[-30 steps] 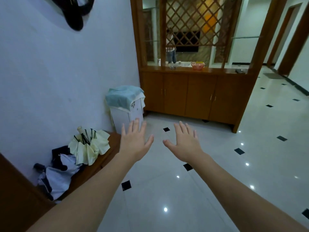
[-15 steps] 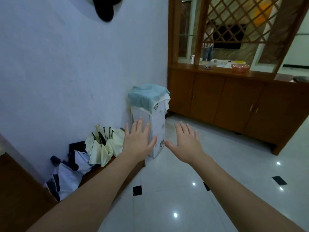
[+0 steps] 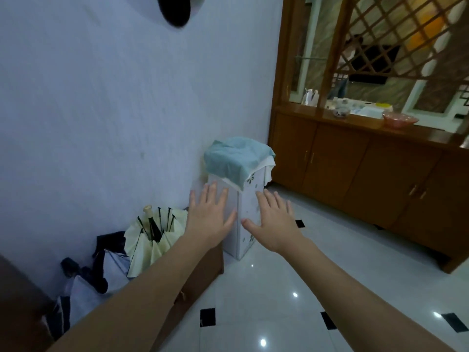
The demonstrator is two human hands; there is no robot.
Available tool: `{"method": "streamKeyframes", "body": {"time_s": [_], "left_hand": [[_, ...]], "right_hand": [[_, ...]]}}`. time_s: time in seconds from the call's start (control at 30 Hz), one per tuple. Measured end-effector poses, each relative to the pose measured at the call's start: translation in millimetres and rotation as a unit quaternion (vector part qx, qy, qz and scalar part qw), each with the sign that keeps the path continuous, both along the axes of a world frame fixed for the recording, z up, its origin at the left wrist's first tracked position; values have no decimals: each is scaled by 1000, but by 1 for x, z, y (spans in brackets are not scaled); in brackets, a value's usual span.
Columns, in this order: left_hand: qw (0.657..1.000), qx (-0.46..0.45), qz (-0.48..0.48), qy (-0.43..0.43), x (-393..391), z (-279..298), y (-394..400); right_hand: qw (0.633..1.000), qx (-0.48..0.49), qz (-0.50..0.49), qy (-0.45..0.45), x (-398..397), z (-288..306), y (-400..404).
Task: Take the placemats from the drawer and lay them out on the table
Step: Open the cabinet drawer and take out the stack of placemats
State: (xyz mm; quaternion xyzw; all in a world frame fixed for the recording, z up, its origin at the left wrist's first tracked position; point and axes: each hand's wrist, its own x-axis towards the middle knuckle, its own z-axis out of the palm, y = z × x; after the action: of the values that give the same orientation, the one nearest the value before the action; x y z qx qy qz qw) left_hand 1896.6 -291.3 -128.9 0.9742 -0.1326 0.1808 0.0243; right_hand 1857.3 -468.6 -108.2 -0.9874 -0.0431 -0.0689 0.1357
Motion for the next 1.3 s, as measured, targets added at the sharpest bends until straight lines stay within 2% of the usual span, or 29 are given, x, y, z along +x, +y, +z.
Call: {"method": "streamKeyframes", "body": {"time_s": [0.23, 0.47, 0.63, 0.83, 0.97, 1.3], "left_hand": [[991, 7, 129, 25, 45, -14, 71], [961, 8, 277, 24, 53, -16, 139], [927, 12, 370, 64, 25, -19, 177], [887, -1, 458, 66, -20, -23, 232], [876, -7, 477, 75, -31, -38, 267], [893, -34, 442, 76, -18, -73, 333]], "right_hand": [[993, 13, 119, 2, 88, -10, 70], [961, 35, 274, 16, 155, -19, 141], [930, 28, 365, 26, 167, -31, 200], [895, 29, 443, 44, 150, -37, 278], [883, 23, 466, 47, 141, -41, 322], [899, -1, 432, 64, 142, -67, 380]]}}
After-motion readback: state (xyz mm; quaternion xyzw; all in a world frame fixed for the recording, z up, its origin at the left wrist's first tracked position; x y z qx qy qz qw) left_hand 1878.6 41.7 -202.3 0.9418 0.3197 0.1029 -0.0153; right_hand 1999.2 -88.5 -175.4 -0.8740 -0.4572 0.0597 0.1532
